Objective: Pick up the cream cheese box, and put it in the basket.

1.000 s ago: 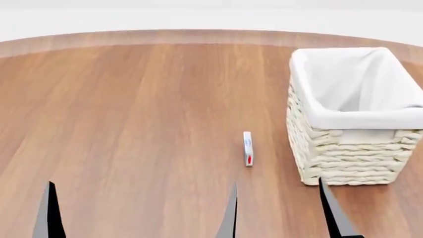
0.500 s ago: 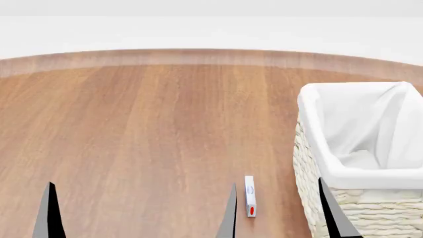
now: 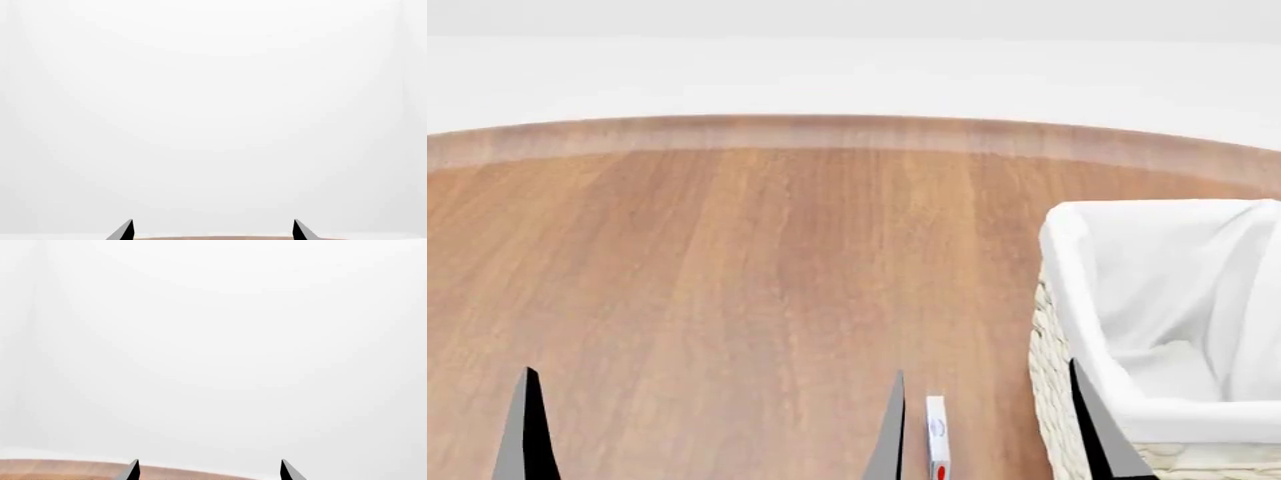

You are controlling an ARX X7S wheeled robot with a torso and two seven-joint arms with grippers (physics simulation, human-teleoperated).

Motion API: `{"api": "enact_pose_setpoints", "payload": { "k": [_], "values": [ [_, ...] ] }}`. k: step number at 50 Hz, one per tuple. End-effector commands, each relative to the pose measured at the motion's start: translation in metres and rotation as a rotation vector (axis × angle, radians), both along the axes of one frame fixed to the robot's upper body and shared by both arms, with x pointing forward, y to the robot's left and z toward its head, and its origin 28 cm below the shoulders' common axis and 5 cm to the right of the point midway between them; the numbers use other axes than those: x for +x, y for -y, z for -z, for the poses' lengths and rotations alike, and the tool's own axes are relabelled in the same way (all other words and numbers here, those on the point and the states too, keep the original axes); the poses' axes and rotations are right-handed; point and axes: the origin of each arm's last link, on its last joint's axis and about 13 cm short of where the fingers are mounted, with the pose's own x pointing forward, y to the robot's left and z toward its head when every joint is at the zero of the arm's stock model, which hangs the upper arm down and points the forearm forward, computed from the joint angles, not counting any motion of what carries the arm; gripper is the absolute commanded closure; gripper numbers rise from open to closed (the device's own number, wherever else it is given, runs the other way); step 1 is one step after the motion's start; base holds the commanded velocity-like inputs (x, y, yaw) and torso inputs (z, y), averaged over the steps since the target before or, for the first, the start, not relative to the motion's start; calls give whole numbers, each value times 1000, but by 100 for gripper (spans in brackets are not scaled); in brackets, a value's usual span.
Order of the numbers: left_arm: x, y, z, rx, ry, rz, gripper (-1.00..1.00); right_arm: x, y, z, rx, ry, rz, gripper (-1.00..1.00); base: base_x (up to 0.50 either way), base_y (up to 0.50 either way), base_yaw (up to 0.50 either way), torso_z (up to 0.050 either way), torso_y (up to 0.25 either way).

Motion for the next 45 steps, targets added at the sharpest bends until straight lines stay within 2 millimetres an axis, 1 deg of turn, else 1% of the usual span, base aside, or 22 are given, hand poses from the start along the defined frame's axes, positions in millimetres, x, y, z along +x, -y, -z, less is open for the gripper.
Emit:
{"api": "enact_pose_setpoints", "payload": {
  "k": [1, 5, 8, 12, 15, 17, 18, 20, 22, 24, 27, 28, 30, 31, 36, 37, 38, 40, 41, 43, 44, 45],
  "values": [
    [0, 0, 0, 0, 0, 2, -100, 1, -1, 2, -7, -24, 6, -100, 0, 0, 0, 0, 0],
    [-1, 0, 0, 1, -1, 2, -100, 3, 1, -4, 21, -16, 22, -100, 0, 0, 0, 0, 0],
    [-1, 0, -1, -2, 0, 0, -100, 7, -2, -12, -34, -13, 46, -100, 0, 0, 0, 0, 0],
    [-1, 1, -1, -10, -5, 8, -100, 16, -3, -23, -35, -8, 51, -100, 0, 0, 0, 0, 0],
    [-1, 0, -1, -27, -14, 9, -100, 25, -2, -34, -46, -10, 59, -100, 0, 0, 0, 0, 0],
    [-1, 0, -1, -36, -19, 11, -100, 32, -2, -46, -50, -8, 66, -100, 0, 0, 0, 0, 0],
    [-1, 0, -1, -39, -20, 15, -100, 35, -2, -51, -20, -55, 63, -100, 0, 0, 0, 0, 0],
    [-1, 1, -1, -31, -15, 10, -100, 44, -2, -64, -5, -21, 57, -100, 0, 0, 0, 0, 0],
    [0, 0, -1, -29, -14, 10, -100, 51, -3, -69, -33, 11, 73, -100, 0, 0, 0, 0, 0],
    [0, 0, -1, -27, -11, 8, -100, 68, -5, -77, -55, 20, 74, -100, 0, 0, 0, 0, 0],
    [0, -1, -1, -26, -9, 6, -100, 81, -6, -83, -89, 16, 86, -100, 0, 0, 0, 0, 0],
    [0, -2, -1, -28, -10, 5, -100, 95, -8, -89, -84, 2, 77, -100, 0, 0, 0, 0, 0],
    [0, -2, -1, -29, -9, 4, -100, 105, -8, -92, -87, -6, 87, -100, 0, 0, 0, 0, 0],
    [0, -2, -1, -27, -10, 6, -100, 116, -9, -95, -84, -15, 93, -100, 0, 0, 0, 0, 0],
    [-1, -2, -2, -26, -11, 9, -100, 147, -11, -98, -83, -62, 108, -100, 0, 0, 0, 0, 0],
    [-1, -2, -2, -27, -11, 9, -100, 151, -11, -98, -93, -73, 108, -100, 0, 0, 0, 0, 0],
    [-1, -2, -2, -35, -15, 13, -100, 162, -13, -98, -91, -94, 111, -100, 0, 0, 0, 0, 0],
    [-2, -2, -3, -32, -12, 12, -100, 171, -14, -95, -92, -107, 111, -100, 0, 0, 0, 0, 0],
    [-2, -2, -3, -33, -13, 13, -100, 184, -15, -88, -83, -152, 116, -100, 0, 0, 0, 0, 0],
    [-1, -2, -3, -32, -12, 12, -100, 202, -16, -75, -72, -211, 115, -100, 0, 0, 0, 0, 0],
    [-1, -2, -3, -32, -12, 12, -100, 203, -16, -75, -72, -211, 115, -100, 0, 0, 0, 0, 0],
    [-1, -2, -3, -34, -13, 11, -100, 211, -17, -68, -67, -235, 114, -100, 0, 0, 0, 0, 0]
  ]
}}
